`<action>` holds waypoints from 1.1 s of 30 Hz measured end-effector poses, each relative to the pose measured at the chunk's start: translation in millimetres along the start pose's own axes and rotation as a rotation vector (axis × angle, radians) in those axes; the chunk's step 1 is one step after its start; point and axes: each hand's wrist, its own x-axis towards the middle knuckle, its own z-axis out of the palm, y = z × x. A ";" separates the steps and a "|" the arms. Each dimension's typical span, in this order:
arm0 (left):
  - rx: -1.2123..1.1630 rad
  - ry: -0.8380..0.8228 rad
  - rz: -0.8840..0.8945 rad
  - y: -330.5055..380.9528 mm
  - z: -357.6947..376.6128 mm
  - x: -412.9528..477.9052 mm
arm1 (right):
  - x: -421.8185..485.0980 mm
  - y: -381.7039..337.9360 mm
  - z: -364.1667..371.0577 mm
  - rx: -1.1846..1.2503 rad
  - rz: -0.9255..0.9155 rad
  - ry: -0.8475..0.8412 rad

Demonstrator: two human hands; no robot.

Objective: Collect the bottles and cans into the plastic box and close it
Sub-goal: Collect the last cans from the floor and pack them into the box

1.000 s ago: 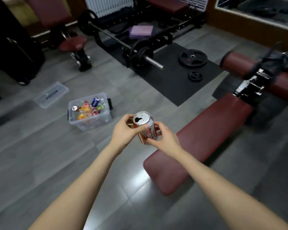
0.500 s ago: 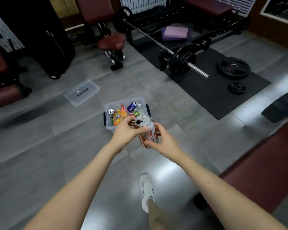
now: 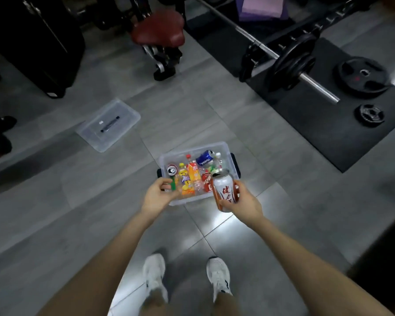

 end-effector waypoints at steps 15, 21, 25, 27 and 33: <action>0.874 -0.069 0.465 -106.8 -40.5 401.6 | 312.5 -4.0 213.7 -0.081 0.449 0.326; 0.954 -0.145 0.662 -161.3 21.6 520.2 | 412.8 58.9 270.4 0.067 0.582 0.601; 0.940 -0.243 0.805 -185.6 47.5 558.6 | 442.5 77.4 286.2 0.061 0.582 0.718; 0.945 -0.233 0.893 -193.0 54.4 570.4 | 455.7 83.9 291.7 -0.041 0.598 0.721; 0.919 -0.235 0.971 -197.0 62.0 589.7 | 461.2 91.6 293.9 -0.482 0.598 0.649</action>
